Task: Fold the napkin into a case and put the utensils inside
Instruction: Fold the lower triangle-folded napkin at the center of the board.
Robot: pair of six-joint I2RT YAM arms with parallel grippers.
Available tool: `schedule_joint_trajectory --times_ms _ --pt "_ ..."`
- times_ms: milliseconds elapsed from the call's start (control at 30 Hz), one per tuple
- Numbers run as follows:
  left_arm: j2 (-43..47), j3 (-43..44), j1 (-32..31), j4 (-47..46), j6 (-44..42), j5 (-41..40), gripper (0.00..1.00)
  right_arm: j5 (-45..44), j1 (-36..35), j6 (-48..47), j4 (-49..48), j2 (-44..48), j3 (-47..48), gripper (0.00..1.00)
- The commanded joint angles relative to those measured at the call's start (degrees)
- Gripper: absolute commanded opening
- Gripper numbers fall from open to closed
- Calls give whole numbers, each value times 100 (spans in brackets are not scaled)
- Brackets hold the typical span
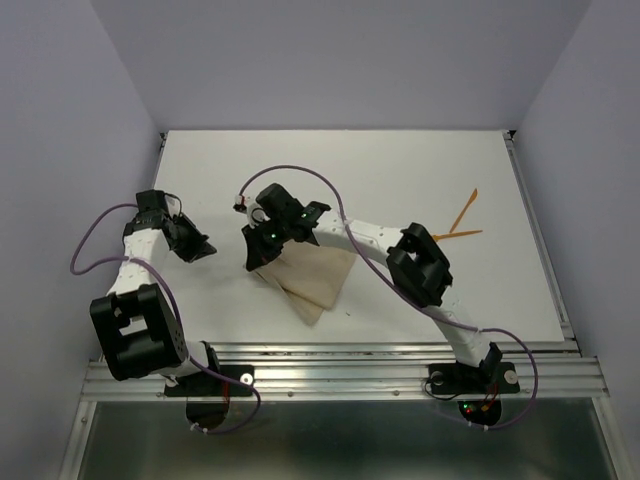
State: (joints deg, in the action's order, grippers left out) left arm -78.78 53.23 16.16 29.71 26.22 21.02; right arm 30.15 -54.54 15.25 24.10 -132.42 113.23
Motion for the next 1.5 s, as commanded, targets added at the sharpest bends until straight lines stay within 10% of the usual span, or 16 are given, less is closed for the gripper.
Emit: schedule_joint_trajectory --times_ms 0,1467 --pt "214 -164 -166 -106 59 78 0 632 119 75 121 -187 314 4" --pt "-163 -463 -1581 -387 -90 -124 0 1414 559 427 306 -1040 1034 6"
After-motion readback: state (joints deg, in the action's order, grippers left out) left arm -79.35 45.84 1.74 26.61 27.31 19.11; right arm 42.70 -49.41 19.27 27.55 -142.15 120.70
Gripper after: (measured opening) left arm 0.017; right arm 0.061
